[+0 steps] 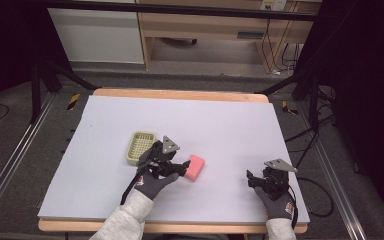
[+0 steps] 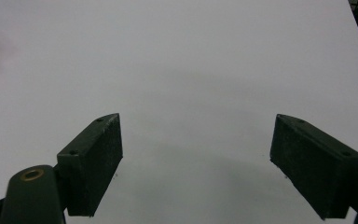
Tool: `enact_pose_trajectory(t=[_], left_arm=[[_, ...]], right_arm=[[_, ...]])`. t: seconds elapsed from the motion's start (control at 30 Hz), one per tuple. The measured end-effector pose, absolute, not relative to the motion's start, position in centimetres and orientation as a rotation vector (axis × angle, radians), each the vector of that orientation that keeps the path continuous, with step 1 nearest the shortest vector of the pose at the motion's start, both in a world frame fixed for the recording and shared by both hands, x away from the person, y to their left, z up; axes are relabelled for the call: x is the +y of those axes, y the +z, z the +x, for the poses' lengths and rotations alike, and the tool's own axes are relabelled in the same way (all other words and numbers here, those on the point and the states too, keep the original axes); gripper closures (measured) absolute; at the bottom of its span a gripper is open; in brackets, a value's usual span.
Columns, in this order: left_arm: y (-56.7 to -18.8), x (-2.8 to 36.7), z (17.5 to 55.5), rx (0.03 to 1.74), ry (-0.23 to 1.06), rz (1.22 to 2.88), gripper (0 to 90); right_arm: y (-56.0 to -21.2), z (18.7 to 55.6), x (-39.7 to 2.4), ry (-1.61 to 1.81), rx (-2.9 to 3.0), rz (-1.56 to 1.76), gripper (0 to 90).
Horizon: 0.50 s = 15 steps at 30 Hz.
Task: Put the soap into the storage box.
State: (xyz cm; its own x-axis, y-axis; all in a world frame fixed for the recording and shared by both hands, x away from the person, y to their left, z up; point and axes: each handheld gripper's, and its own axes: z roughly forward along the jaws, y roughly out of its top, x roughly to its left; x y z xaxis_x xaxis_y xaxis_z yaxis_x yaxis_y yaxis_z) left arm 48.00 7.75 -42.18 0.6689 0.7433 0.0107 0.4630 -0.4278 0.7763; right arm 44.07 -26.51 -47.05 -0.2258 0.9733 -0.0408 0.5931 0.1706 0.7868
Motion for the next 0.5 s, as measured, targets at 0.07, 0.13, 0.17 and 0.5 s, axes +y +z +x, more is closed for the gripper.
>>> enact_pose_trajectory(t=[0.07,0.13,0.17,0.5], left_arm=[[-42.3,7.5,48.0,0.924,0.450,2.101,26.8],[-42.4,7.3,48.0,0.922,0.450,2.103,26.5],[-42.4,7.2,48.1,0.922,0.444,2.102,26.4],[-42.9,5.9,48.2,0.917,0.432,2.125,24.0]], right_arm=[[-47.1,44.1,-26.5,0.883,1.892,1.480,16.7],[-47.1,44.1,-26.5,0.883,1.891,1.481,16.6],[-47.1,44.1,-26.5,0.882,1.891,1.480,16.6],[-47.1,44.1,-26.5,0.881,1.884,1.488,16.0]])
